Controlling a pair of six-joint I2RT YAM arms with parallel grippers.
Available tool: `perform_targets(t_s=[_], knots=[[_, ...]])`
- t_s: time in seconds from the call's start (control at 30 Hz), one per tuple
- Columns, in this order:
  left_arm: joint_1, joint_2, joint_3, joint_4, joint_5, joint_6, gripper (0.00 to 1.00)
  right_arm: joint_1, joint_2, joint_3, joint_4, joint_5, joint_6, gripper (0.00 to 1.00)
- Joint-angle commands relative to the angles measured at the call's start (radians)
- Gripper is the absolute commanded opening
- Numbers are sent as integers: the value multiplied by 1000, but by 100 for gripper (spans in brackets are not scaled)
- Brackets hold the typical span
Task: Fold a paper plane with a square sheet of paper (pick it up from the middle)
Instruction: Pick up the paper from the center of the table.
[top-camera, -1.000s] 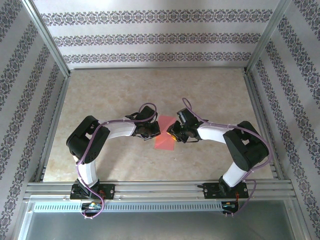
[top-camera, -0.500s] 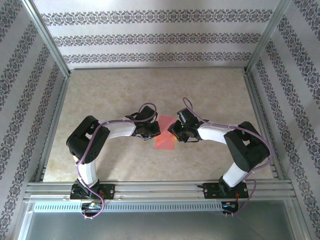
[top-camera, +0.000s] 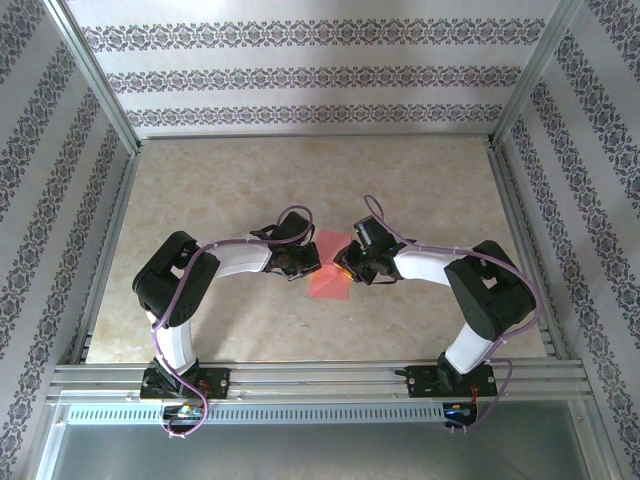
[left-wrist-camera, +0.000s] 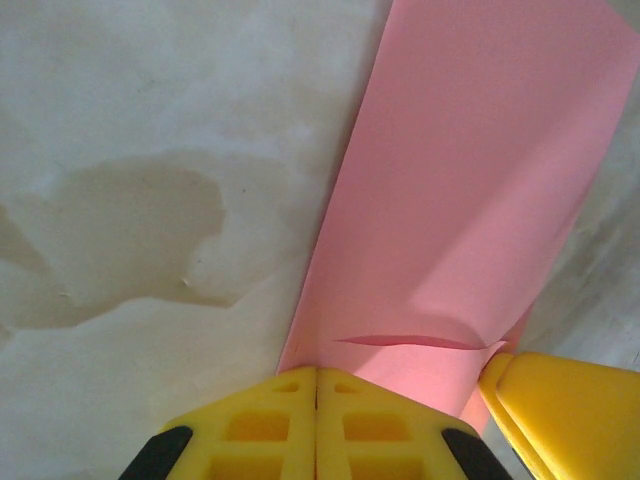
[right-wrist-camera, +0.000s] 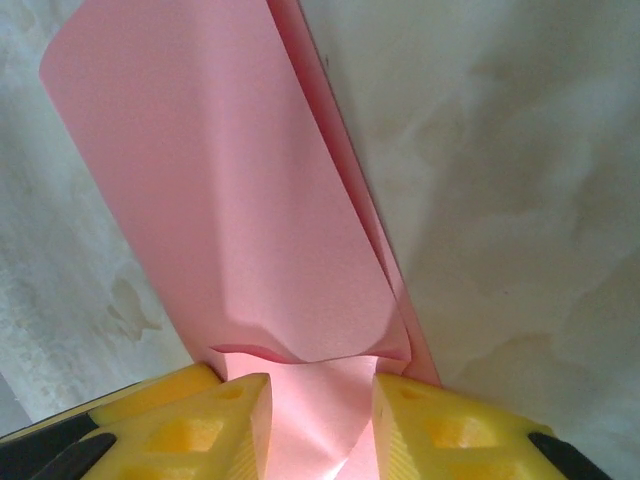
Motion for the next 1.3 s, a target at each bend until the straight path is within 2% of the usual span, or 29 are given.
perform_targets(t_s=[0.0, 0.17, 0.63, 1.27], knots=[[7, 49, -35, -48, -12, -15, 7, 6, -33, -22, -21, 23, 1, 33], [8, 48, -35, -50, -14, -15, 7, 3, -71, -41, -47, 62, 1, 34], [7, 55, -31, -47, -2, -17, 7, 9, -10, -18, -11, 8, -6, 33], [8, 55, -35, -50, -4, -17, 7, -3, -64, -24, -14, 36, -51, 25]])
